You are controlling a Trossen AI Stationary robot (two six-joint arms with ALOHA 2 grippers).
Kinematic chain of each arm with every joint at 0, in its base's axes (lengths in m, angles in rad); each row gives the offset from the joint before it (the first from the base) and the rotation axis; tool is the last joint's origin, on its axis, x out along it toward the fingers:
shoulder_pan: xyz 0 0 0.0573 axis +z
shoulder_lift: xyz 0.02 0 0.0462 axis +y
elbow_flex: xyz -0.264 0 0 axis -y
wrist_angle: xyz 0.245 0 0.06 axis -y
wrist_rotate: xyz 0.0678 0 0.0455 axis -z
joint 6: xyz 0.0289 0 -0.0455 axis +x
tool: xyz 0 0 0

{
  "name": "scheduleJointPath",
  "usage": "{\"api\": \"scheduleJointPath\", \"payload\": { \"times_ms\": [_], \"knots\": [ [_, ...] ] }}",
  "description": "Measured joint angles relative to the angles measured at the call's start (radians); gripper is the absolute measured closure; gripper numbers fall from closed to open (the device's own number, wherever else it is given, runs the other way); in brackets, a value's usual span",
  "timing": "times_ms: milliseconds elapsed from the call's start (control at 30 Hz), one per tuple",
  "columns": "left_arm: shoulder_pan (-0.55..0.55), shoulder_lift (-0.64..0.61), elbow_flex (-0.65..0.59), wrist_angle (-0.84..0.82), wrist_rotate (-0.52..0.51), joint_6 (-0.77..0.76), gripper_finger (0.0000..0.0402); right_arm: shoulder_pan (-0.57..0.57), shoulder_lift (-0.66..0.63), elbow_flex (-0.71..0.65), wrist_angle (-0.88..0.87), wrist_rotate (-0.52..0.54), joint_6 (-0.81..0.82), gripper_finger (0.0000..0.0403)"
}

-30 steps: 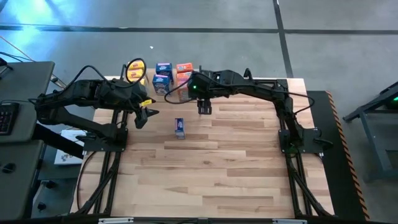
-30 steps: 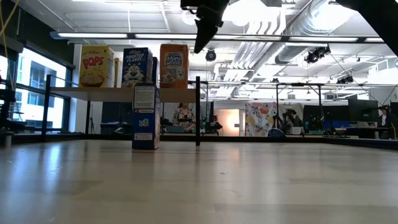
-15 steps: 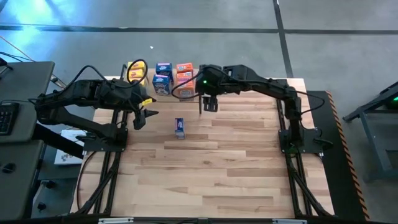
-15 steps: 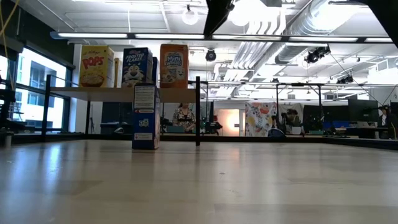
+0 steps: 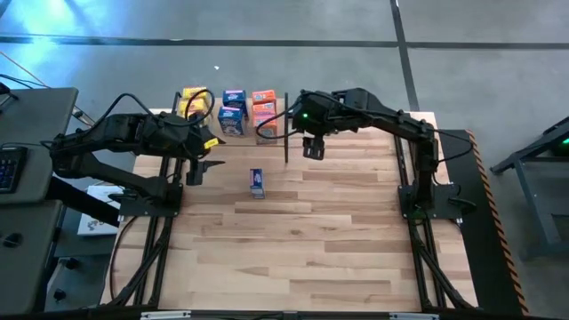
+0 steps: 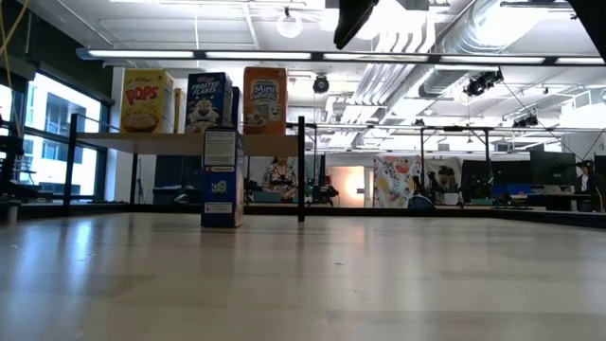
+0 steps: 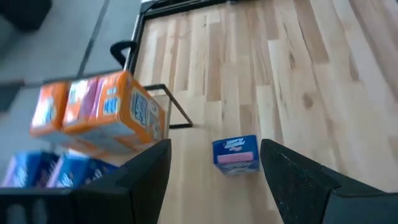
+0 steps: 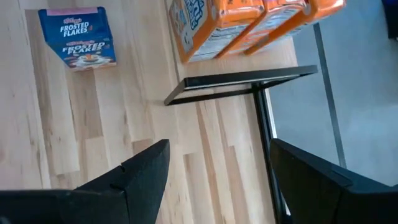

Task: Stack cereal on shelf
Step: Put the blue cereal box on the shelf aligned with the other blue cereal boxes

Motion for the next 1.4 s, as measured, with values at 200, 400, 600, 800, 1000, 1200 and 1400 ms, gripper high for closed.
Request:
{"api": "scheduleJointPath", "payload": {
  "times_ms": [200, 400, 600, 800, 1000, 1200, 1400],
  "knots": [
    [0.0, 0.038, 0.0, 0.011, 0.028, 0.201, 0.0163, 0.01, -0.021, 0.0, -0.022, 0.0, 0.006, 0.0134],
    [0.0, 0.109, 0.0, 0.031, 0.03, 0.379, 0.0163, 0.039, -0.049, 0.0, -0.032, 0.003, 0.015, 0.0134],
    [0.0, 0.191, 0.0, 0.029, 0.049, 0.491, 0.0163, 0.061, -0.086, 0.0, -0.05, 0.005, 0.031, 0.0134],
    [0.0, 0.252, 0.0, 0.023, 0.131, 0.577, 0.0163, 0.066, -0.124, 0.0, -0.055, 0.007, 0.072, 0.0134],
    [-0.001, 0.298, 0.0, 0.023, 0.116, 0.592, 0.0163, 0.065, -0.141, 0.0, -0.063, 0.008, 0.082, 0.0134],
    [0.0, 0.314, 0.0, 0.03, 0.07, 0.581, 0.0163, 0.065, -0.141, 0.0, -0.068, 0.008, 0.086, 0.0134],
    [0.0, 0.312, 0.0, 0.031, 0.079, 0.573, 0.0163, 0.065, -0.14, 0.0, -0.068, 0.008, 0.114, 0.0134]
  ]
}}
